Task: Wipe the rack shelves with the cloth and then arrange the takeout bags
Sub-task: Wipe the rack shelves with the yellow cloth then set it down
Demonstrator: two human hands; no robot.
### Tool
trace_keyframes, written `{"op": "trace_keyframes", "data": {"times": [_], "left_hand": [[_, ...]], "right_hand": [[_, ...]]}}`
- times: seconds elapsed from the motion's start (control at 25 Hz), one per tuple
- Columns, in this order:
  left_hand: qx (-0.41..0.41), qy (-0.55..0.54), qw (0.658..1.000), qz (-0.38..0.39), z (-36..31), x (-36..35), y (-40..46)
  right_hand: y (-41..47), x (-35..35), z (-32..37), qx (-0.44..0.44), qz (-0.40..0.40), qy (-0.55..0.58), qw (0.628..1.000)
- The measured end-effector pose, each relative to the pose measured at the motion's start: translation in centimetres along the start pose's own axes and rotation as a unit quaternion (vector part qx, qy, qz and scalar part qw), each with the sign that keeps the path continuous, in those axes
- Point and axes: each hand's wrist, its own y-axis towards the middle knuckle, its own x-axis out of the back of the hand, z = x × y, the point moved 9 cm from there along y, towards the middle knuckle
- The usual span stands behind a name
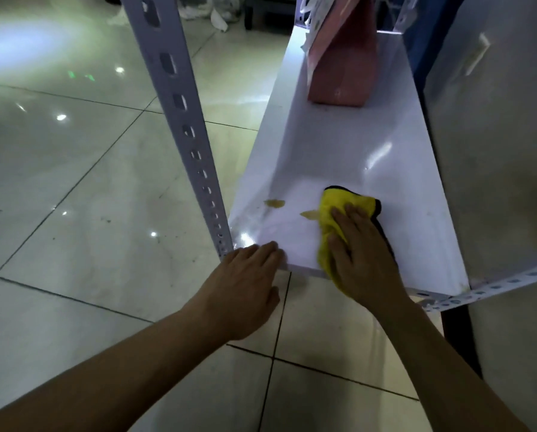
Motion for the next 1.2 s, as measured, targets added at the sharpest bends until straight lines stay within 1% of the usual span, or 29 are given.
{"op": "trace_keyframes", "data": {"times": [0.08, 0.16, 0.24, 0.32, 0.4, 0.48, 0.56, 0.6, 0.68, 0.72, 0.88, 0.92, 0.96, 1.08, 1.2], "left_hand": [[0.01, -0.026, 1.0, -0.009, 0.2, 0.0, -0.4], [0.006, -0.01, 1.0, -0.019, -0.2, 0.2, -0.5], [0.018, -0.017, 1.0, -0.009, -0.2, 0.0, -0.6], [0.029, -0.025, 0.999, -0.003, 0.1, 0.0, -0.6], [0.024, -0.008, 1.0, -0.007, 0.0, 0.0, -0.7], [0.018, 0.012, 1.0, -0.014, -0.1, 0.5, -0.8], [0.017, 0.028, 0.999, -0.016, -0.2, 0.9, -0.8], [0.019, 0.029, 0.999, -0.013, -0.2, 1.0, -0.7], [0.02, 0.039, 0.999, -0.007, -0.4, 1.1, -0.5], [0.018, 0.046, 0.999, -0.006, -0.5, 1.1, -0.4], [0.002, 0.08, 0.997, -0.001, -0.7, 0.7, -0.2], [0.005, 0.081, 0.997, -0.001, -0.7, 0.6, -0.2], [0.011, 0.079, 0.997, 0.0, -0.7, 0.5, -0.2], [0.02, 0.065, 0.998, -0.005, -0.6, 0.6, 0.3], [-0.012, 0.036, 0.999, -0.023, -1.2, 0.0, 1.2]], "right_hand": [[1.6, -1.7, 2.1, 0.036, 0.01, -0.001, 0.999], [5.2, -3.1, 3.0, 0.023, 0.038, -0.001, 0.999], [9.5, -4.5, 4.4, -0.002, 0.071, 0.014, 0.997], [11.9, -6.1, 7.5, 0.031, 0.094, 0.025, 0.995], [10.9, -7.4, 10.3, 0.082, 0.118, 0.042, 0.989], [8.4, -7.9, 11.3, 0.133, 0.126, 0.046, 0.982], [8.6, -7.8, 11.1, 0.142, 0.128, 0.023, 0.981], [9.9, -7.7, 10.7, 0.125, 0.12, 0.0, 0.985], [11.6, -7.6, 9.7, 0.062, 0.107, -0.054, 0.991], [11.6, -7.7, 9.7, 0.049, 0.102, -0.065, 0.991], [7.4, -8.5, 10.9, 0.109, 0.117, -0.001, 0.987], [7.5, -8.4, 10.7, 0.112, 0.115, -0.004, 0.987], [8.3, -7.9, 10.0, 0.097, 0.099, -0.02, 0.99], [10.6, -5.2, 5.5, 0.01, 0.036, -0.075, 0.997], [9.3, -1.9, -2.4, -0.068, 0.008, -0.099, 0.993]]}}
